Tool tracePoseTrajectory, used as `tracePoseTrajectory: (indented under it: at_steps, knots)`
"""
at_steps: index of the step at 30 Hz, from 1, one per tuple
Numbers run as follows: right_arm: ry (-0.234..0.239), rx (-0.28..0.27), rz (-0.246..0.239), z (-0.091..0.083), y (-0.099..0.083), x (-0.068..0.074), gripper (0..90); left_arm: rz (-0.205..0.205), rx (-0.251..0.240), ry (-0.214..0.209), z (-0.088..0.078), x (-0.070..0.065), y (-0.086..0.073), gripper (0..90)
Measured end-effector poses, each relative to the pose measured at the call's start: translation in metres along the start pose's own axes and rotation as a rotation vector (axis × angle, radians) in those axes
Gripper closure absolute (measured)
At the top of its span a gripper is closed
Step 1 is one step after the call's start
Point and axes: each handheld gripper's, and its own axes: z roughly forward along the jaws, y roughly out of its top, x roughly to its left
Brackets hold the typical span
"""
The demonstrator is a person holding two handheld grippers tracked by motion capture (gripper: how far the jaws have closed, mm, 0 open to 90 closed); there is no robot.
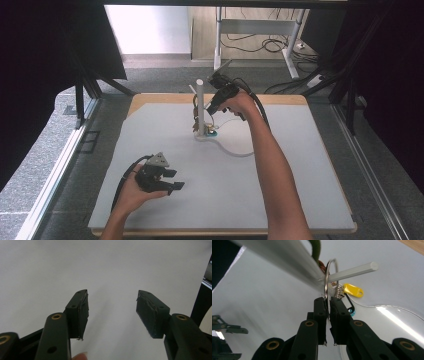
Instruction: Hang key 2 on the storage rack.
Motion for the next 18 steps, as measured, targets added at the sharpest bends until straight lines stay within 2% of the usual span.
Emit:
tracePoseTrajectory:
  at_steps: [9,14,18]
  knots:
    - [0.004,-0.05,-0.03,-0.019,-0.018,0.005,70.8,-0.001,-0.004,-0.009,0.0,0.001,0.001,43.5]
    - [-0.007,-0.108,-0.043,-0.035,-0.038,0.01,58.8,-0.009,-0.009,0.0,-0.004,0.004,0.0,43.5]
    - [-0.016,-0.137,-0.061,-0.043,-0.058,0.011,52.7,-0.02,-0.017,0.004,-0.005,0.004,0.0,43.5]
